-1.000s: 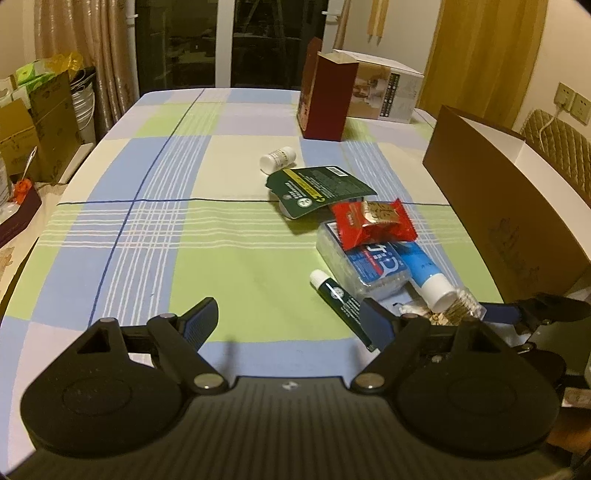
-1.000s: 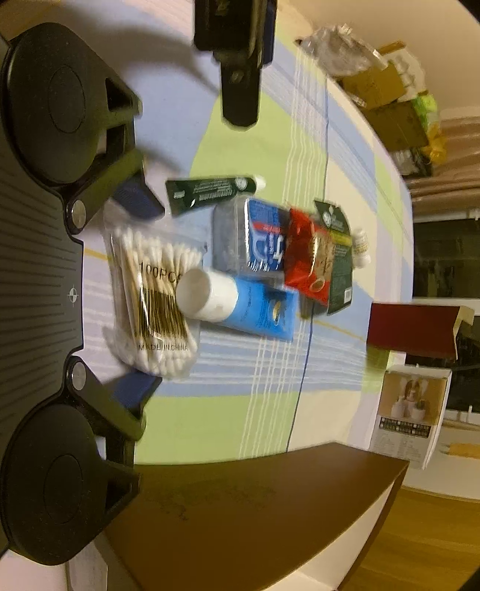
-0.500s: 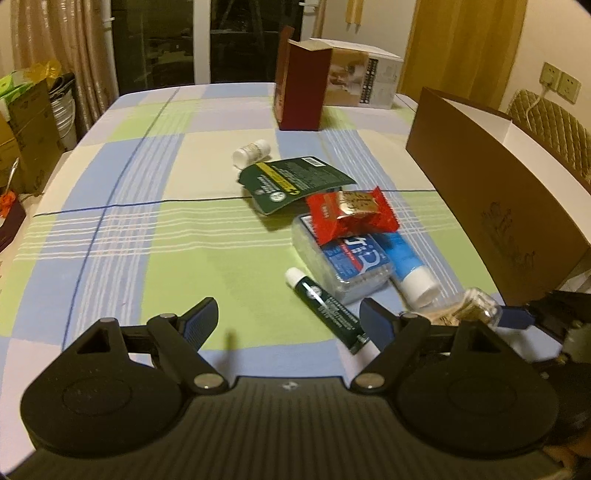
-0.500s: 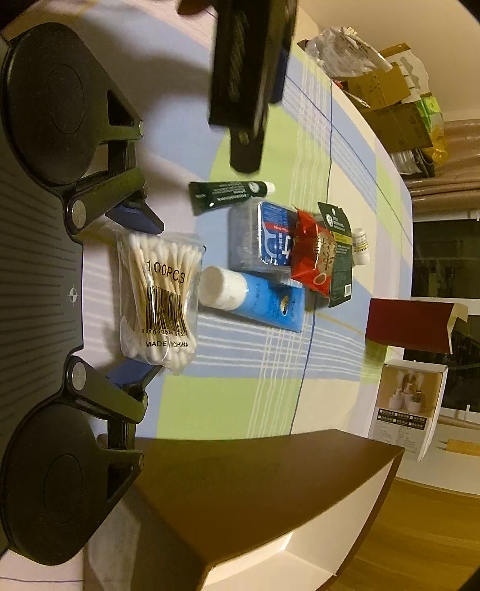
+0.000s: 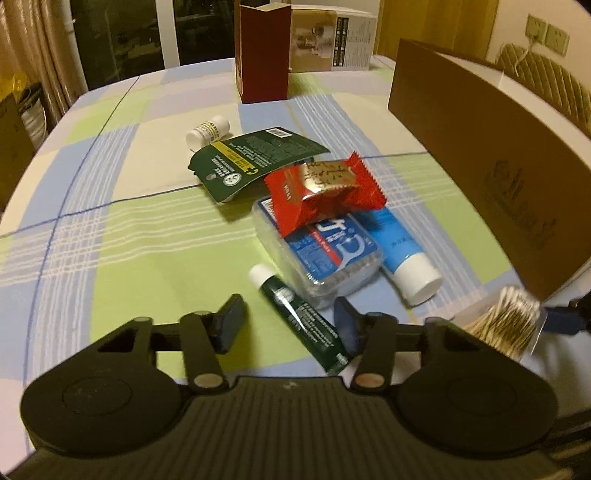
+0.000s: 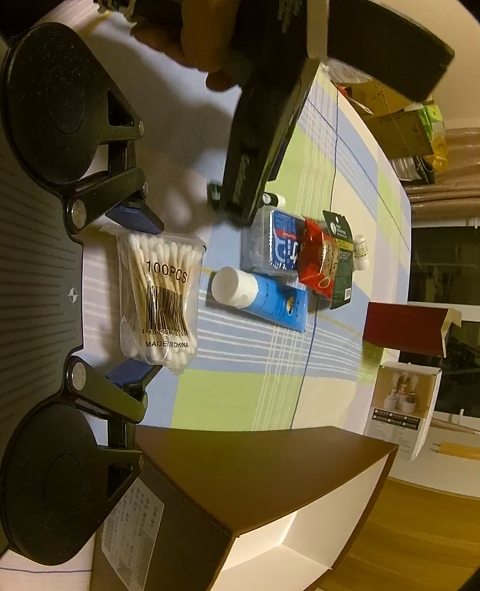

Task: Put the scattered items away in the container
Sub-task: 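Grasp the cotton swab bag with the right gripper while the left grasps the green tube, then carry swab bag and green tube into the box and open both grippers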

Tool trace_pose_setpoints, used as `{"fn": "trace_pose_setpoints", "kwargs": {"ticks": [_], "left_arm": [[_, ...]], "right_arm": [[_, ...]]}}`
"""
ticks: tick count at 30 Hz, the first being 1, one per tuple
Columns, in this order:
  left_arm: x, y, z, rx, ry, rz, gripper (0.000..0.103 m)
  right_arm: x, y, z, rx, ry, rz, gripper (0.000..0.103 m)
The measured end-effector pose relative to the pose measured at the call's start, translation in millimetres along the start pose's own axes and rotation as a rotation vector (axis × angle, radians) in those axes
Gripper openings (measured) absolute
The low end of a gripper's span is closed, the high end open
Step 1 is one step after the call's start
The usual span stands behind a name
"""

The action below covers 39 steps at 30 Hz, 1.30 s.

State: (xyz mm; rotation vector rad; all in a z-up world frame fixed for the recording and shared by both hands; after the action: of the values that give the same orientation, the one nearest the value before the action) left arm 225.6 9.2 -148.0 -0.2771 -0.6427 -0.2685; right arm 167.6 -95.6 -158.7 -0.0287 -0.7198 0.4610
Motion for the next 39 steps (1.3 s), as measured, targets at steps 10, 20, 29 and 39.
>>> {"fn": "trace_pose_setpoints", "kwargs": {"ticks": [10,20,29,39], "left_arm": [[-3.3,10.4,8.9,0.02,0.016,0.025,0.018],[-5.3,9.2,13.5,0.036,0.03,0.015,0.014],[-0.6,1.3,52.4,0.063,-0.022,0.007,0.014],[17.0,-30.2,90.0,0.047,-0.078,-0.032,0.014]], "right_arm": [[0.0,-0.4,1.2,0.009,-0.002,-0.006,0.073],[6.3,1.1,7.8,0.017,-0.034,-0.004,0.072],[19.9,-0.3,31.6,0.01,-0.115,0.013,0.072],[59.2,-43.1,85.4,-0.062,-0.298,-0.045,0.072]]}}
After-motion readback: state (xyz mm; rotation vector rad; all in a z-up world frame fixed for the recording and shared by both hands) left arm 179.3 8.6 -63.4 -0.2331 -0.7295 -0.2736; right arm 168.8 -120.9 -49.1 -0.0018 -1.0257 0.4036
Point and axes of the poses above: each gripper's, at about its wrist camera, not at the fingertips, and z roughly against the way its jaws point, y to its left, x to its top, the point moved 7 cm from there along -z, roughly the way its jaws point, and after that the axes turned 12 degrees about -x, right-handed, at the moved point
